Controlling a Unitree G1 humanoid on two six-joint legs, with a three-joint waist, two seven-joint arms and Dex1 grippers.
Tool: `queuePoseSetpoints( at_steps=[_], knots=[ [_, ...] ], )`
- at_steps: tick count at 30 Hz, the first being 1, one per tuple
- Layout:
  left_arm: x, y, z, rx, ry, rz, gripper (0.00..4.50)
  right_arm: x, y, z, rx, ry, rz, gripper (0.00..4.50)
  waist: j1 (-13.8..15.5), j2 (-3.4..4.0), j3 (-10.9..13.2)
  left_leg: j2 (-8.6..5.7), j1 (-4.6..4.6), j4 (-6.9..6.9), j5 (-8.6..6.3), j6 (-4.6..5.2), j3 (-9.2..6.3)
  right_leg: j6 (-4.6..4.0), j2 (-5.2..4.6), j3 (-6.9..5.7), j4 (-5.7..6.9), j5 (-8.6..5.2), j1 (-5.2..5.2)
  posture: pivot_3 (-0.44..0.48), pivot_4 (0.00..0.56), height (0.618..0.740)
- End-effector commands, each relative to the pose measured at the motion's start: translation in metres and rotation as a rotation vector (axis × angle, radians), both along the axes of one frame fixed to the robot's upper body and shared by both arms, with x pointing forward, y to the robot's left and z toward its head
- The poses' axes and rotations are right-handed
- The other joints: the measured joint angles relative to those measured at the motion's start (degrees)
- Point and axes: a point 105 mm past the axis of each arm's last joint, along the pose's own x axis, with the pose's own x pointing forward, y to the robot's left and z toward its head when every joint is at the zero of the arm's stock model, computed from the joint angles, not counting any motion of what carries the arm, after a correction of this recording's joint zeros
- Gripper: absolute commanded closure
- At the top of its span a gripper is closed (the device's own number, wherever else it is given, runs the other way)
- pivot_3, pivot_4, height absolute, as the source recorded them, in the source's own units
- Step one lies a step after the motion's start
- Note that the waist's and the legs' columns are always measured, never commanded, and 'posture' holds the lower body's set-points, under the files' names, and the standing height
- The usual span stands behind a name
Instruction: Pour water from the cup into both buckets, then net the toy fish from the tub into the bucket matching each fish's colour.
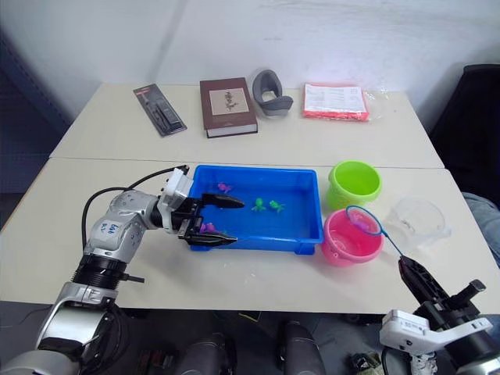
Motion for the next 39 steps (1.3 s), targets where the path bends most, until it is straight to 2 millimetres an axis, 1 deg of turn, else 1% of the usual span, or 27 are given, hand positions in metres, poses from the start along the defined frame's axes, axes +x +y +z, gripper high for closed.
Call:
queuePoseSetpoints(
  at_steps=[1,3,5,7,8,9,10,11,13,15,17,19,21,22,23,24,25,27,28,31,34,37,38,39],
  knots=[
    [0.000,0.003,0.007,-0.002,-0.053,0.015,0.01,-0.004,0.000,0.006,-0.017,-0.017,0.007,4.50,-0.1,0.00,0.0,0.01,0.00,0.00,0.00,0.00,0.00,0.00,0.00,0.00,0.00,0.00,0.00,0.000,0.150,0.740],
    [0.000,0.004,0.007,-0.002,-0.054,0.022,0.01,-0.006,0.007,0.005,0.007,-0.023,0.029,4.50,-0.2,0.00,0.0,0.02,0.00,-0.01,0.00,0.00,-0.01,-0.01,0.02,0.00,0.00,0.00,0.00,0.000,0.150,0.740],
    [0.000,0.006,0.007,0.002,-0.058,0.029,0.01,-0.005,0.006,0.010,0.000,-0.051,0.023,4.50,-0.2,0.00,0.0,0.03,0.01,-0.01,0.00,0.00,-0.01,-0.01,0.02,0.00,0.01,0.00,0.00,0.000,0.150,0.740],
    [0.000,0.008,0.008,0.001,-0.058,0.036,0.01,-0.004,0.010,0.012,-0.008,-0.059,0.049,4.50,-0.2,0.00,0.0,0.02,0.01,-0.01,0.00,0.00,-0.01,-0.01,0.02,0.01,0.01,-0.01,0.00,0.000,0.150,0.740],
    [0.000,0.008,0.007,0.004,-0.057,0.034,0.01,-0.003,0.003,0.014,-0.009,-0.071,0.016,4.50,-0.2,0.00,0.0,0.02,0.02,-0.01,0.00,0.00,0.00,-0.01,0.02,0.02,0.02,-0.01,0.00,0.000,0.150,0.740],
    [-0.001,0.008,0.007,0.005,-0.057,0.038,0.01,-0.002,-0.011,0.017,-0.016,-0.094,-0.048,4.50,-0.2,0.00,0.0,0.02,0.02,-0.01,0.00,0.00,0.00,-0.01,0.02,0.02,0.02,-0.01,0.00,0.000,0.150,0.740],
    [0.000,0.009,0.007,0.005,-0.057,0.045,0.01,-0.002,-0.019,0.018,-0.016,-0.099,-0.078,4.50,-0.2,0.00,0.0,0.03,0.02,-0.01,0.00,0.00,0.00,-0.01,0.02,0.03,0.02,-0.01,0.00,0.000,0.150,0.740],
    [0.001,0.009,0.006,0.008,-0.058,0.051,0.01,-0.001,-0.016,0.014,-0.015,-0.082,-0.056,4.50,-0.2,0.00,0.0,0.01,0.02,0.00,0.00,0.00,0.00,-0.01,0.01,0.03,0.03,-0.01,0.00,0.000,0.150,0.740],
    [0.001,0.009,0.006,0.014,-0.062,0.051,0.01,0.000,0.007,0.001,0.018,-0.024,0.047,4.50,-0.2,0.00,0.0,0.01,0.02,0.00,0.00,0.00,0.00,-0.01,0.00,0.03,0.02,-0.01,0.00,0.000,0.150,0.740],
    [0.002,0.008,0.007,0.011,-0.070,0.054,0.01,0.001,0.006,0.004,0.038,-0.045,0.028,4.50,-0.1,0.00,0.0,0.02,0.02,-0.01,0.00,0.00,-0.02,-0.03,0.02,0.02,0.03,-0.02,0.00,0.000,0.150,0.740],
    [0.004,0.008,0.009,0.004,-0.074,0.064,0.01,0.002,0.000,0.012,0.047,-0.091,-0.002,4.50,-0.2,0.00,0.0,0.02,0.02,-0.01,0.00,-0.01,-0.03,-0.04,0.02,0.02,0.05,-0.02,0.00,0.000,0.150,0.740],
    [0.004,0.012,0.009,0.010,-0.074,0.074,0.01,0.002,0.005,0.022,0.131,-0.116,0.026,4.50,-0.2,0.00,0.0,0.01,0.02,0.00,0.00,0.00,-0.01,-0.03,0.00,0.04,0.06,-0.02,0.00,0.000,0.150,0.740],
    [0.005,0.017,0.010,0.009,-0.075,0.090,0.01,0.004,0.015,0.027,0.256,-0.093,0.069,4.50,-0.3,0.00,0.0,0.01,0.03,0.00,0.00,0.00,-0.01,-0.03,0.00,0.04,0.06,-0.01,0.00,0.000,0.150,0.740],
    [0.006,0.022,0.012,0.009,-0.077,0.108,0.01,0.008,0.023,0.029,0.386,-0.056,0.102,4.50,-0.3,0.00,0.0,0.04,0.04,-0.01,0.01,-0.01,-0.01,-0.03,0.01,0.04,0.08,-0.01,0.00,0.000,0.150,0.740],
    [0.008,0.028,0.013,0.010,-0.082,0.131,0.01,0.015,0.032,0.036,0.491,-0.036,0.146,4.50,-0.5,0.00,0.0,0.06,0.06,-0.01,0.01,-0.01,-0.01,-0.03,0.02,0.05,0.09,-0.02,0.00,0.000,0.150,0.740],
    [0.010,0.034,0.014,0.010,-0.086,0.153,0.01,0.020,0.040,0.042,0.571,-0.017,0.190,4.50,-0.7,-0.01,0.0,0.11,0.07,0.00,0.01,-0.02,0.00,-0.04,0.00,0.07,0.11,-0.02,0.00,0.000,0.150,0.740],
    [0.012,0.039,0.014,0.013,-0.087,0.177,0.01,0.028,0.051,0.045,0.719,0.052,0.240,4.50,-0.9,-0.02,0.0,0.14,0.08,0.00,0.02,-0.03,0.01,-0.04,-0.01,0.08,0.14,-0.02,0.00,0.000,0.150,0.740],
    [0.014,0.054,0.015,0.026,-0.095,0.225,0.01,0.044,0.065,0.048,0.871,0.170,0.293,4.50,-1.2,-0.01,0.0,0.14,0.12,0.02,0.01,-0.02,0.01,-0.05,-0.23,0.10,0.22,-0.02,0.00,0.000,0.150,0.740],
    [0.014,0.062,0.015,0.033,-0.098,0.251,0.01,0.050,0.075,0.046,0.965,0.271,0.323,4.50,-1.5,-0.02,0.0,0.13,0.14,0.01,0.00,0.02,-0.01,-0.05,-0.30,0.07,0.27,-0.02,0.00,0.000,0.150,0.740],
    [0.013,0.086,0.015,0.062,-0.107,0.318,0.01,0.068,0.092,0.040,0.994,0.474,0.354,4.50,-1.5,-0.02,0.0,0.15,0.14,0.02,0.01,0.03,-0.13,-0.11,-0.31,-0.06,0.32,-0.05,0.00,0.000,0.150,0.740],
    [0.010,0.107,0.012,0.086,-0.116,0.378,0.01,0.091,0.109,0.047,1.067,0.553,0.385,4.50,-1.4,-0.02,0.0,0.15,0.07,0.00,0.00,0.04,-0.22,-0.16,-0.35,-0.27,0.29,-0.08,-0.04,0.000,0.150,0.740],
    [0.008,0.123,0.011,0.098,-0.121,0.438,0.01,0.117,0.125,0.042,1.032,0.655,0.314,4.50,-1.5,-0.02,0.0,0.12,0.05,0.02,0.00,0.04,-0.20,-0.16,-0.44,-0.37,0.30,-0.08,-0.06,0.000,0.150,0.740],
    [0.008,0.125,0.011,0.103,-0.121,0.450,0.01,0.123,0.131,0.040,1.022,0.684,0.303,4.50,-1.5,-0.01,0.0,0.13,0.02,0.02,0.00,0.04,-0.21,-0.17,-0.48,-0.40,0.28,-0.07,-0.06,0.000,0.150,0.740],
    [0.008,0.129,0.010,0.110,-0.122,0.469,0.01,0.126,0.140,0.040,0.988,0.727,0.331,4.50,-1.5,-0.01,0.0,0.13,0.02,0.01,0.00,0.04,-0.21,-0.17,-0.49,-0.41,0.29,-0.08,-0.08,0.000,0.150,0.740]
  ],
)
